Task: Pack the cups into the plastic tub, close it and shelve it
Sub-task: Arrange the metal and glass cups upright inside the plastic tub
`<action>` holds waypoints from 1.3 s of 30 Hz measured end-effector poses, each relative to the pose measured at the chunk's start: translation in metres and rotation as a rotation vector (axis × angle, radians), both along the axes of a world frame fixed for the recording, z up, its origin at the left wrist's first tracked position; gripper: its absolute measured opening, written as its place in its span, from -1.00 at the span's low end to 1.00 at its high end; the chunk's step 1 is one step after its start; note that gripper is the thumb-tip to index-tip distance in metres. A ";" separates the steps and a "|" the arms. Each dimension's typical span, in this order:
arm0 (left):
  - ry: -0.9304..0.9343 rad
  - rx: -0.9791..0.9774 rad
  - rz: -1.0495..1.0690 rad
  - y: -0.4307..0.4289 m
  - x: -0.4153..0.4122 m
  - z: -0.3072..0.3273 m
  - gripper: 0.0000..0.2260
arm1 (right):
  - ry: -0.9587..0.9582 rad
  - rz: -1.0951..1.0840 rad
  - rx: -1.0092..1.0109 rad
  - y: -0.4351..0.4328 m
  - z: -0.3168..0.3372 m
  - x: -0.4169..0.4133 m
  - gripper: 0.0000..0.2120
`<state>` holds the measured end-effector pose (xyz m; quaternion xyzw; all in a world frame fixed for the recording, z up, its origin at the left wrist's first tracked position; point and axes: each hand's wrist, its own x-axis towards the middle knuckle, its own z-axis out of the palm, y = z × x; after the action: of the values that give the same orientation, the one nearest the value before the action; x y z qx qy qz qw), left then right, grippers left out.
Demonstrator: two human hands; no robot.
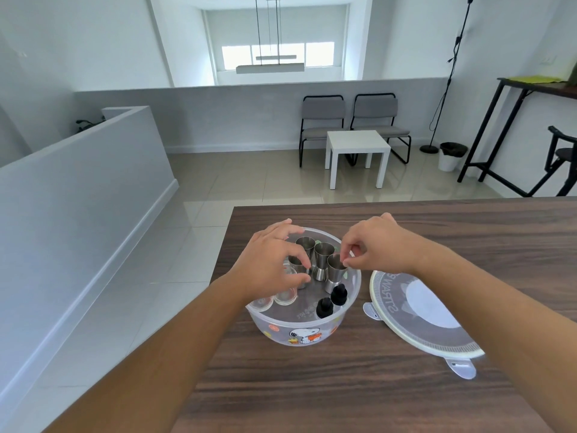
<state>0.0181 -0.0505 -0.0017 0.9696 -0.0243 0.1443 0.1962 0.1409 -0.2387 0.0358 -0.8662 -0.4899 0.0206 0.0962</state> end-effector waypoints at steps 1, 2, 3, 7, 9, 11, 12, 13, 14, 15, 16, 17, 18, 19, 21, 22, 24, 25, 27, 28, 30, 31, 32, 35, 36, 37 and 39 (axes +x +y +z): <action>0.010 -0.030 -0.039 -0.003 -0.004 0.002 -0.88 | 0.062 0.019 -0.008 -0.003 0.004 -0.002 -0.95; 0.025 -0.053 -0.070 -0.006 -0.007 0.004 -0.86 | 0.128 0.040 -0.020 -0.006 0.007 -0.005 -0.95; 0.042 -0.068 -0.092 -0.010 -0.010 0.005 -0.85 | 0.188 0.060 -0.033 -0.008 0.010 -0.009 -0.94; 0.103 -0.053 -0.118 -0.020 -0.013 0.002 -0.83 | 0.218 0.102 -0.091 -0.008 0.008 -0.021 -0.87; 0.114 -0.038 -0.117 -0.025 -0.012 -0.003 -0.85 | 0.160 0.100 -0.110 -0.008 0.001 -0.025 -0.84; 0.099 -0.034 -0.106 -0.029 -0.012 -0.008 -0.87 | 0.130 0.095 -0.107 -0.006 -0.005 -0.027 -0.84; 0.085 -0.043 -0.100 -0.030 -0.012 -0.010 -0.89 | 0.122 0.092 -0.104 -0.005 -0.009 -0.028 -0.85; 0.070 -0.053 -0.092 -0.031 -0.012 -0.011 -0.90 | 0.118 0.090 -0.098 -0.005 -0.011 -0.028 -0.86; 0.058 -0.061 -0.083 -0.032 -0.012 -0.012 -0.90 | 0.115 0.087 -0.086 -0.004 -0.014 -0.028 -0.87; 0.050 -0.060 -0.073 -0.033 -0.013 -0.013 -0.91 | 0.112 0.083 -0.073 -0.004 -0.016 -0.028 -0.87; 0.045 -0.055 -0.065 -0.034 -0.013 -0.013 -0.92 | 0.106 0.079 -0.061 -0.003 -0.017 -0.027 -0.88; 0.040 -0.047 -0.058 -0.034 -0.014 -0.013 -0.93 | 0.095 0.077 -0.049 -0.003 -0.018 -0.027 -0.88; 0.035 -0.039 -0.050 -0.034 -0.014 -0.013 -0.93 | 0.083 0.079 -0.037 -0.003 -0.019 -0.027 -0.88; 0.031 -0.033 -0.038 -0.034 -0.015 -0.013 -0.94 | 0.074 0.084 -0.026 -0.002 -0.019 -0.027 -0.88; 0.026 -0.025 -0.004 -0.030 -0.016 -0.011 -0.94 | 0.060 0.089 -0.014 0.000 -0.018 -0.026 -0.90; 0.023 -0.018 0.012 -0.028 -0.017 -0.010 -0.94 | 0.049 0.090 -0.014 0.002 -0.018 -0.026 -0.90; 0.014 -0.013 0.040 -0.022 -0.016 -0.009 -0.94 | 0.023 0.089 -0.008 0.008 -0.018 -0.024 -0.90; 0.010 -0.009 0.055 -0.019 -0.016 -0.009 -0.94 | 0.014 0.087 -0.005 0.011 -0.018 -0.023 -0.90; 0.005 0.002 0.087 -0.015 -0.014 -0.009 -0.94 | -0.002 0.075 -0.006 0.018 -0.018 -0.020 -0.89; 0.004 0.002 0.100 -0.014 -0.012 -0.010 -0.93 | -0.011 0.069 -0.006 0.021 -0.018 -0.019 -0.88; 0.002 -0.002 0.121 -0.012 -0.010 -0.011 -0.93 | -0.030 0.057 -0.001 0.028 -0.018 -0.016 -0.87; 0.002 -0.002 0.131 -0.012 -0.008 -0.012 -0.94 | -0.043 0.054 0.002 0.031 -0.018 -0.014 -0.87; 0.000 0.000 0.142 -0.012 -0.006 -0.013 -0.94 | -0.057 0.051 0.004 0.033 -0.018 -0.013 -0.87; -0.017 0.008 0.169 -0.012 -0.003 -0.015 -0.95 | -0.089 0.046 0.012 0.040 -0.020 -0.009 -0.87; -0.024 0.010 0.174 -0.011 -0.002 -0.016 -0.95 | -0.098 0.044 0.014 0.041 -0.021 -0.007 -0.87; -0.030 0.008 0.178 -0.011 -0.002 -0.017 -0.95 | -0.106 0.043 0.016 0.042 -0.023 -0.006 -0.87; -0.035 0.002 0.182 -0.010 -0.002 -0.018 -0.95 | -0.100 0.037 0.023 0.042 -0.024 -0.005 -0.86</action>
<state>0.0164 -0.0600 -0.0200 0.9653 0.0606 0.1784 0.1810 0.1359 -0.1964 0.0118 -0.8558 -0.5102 -0.0267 0.0811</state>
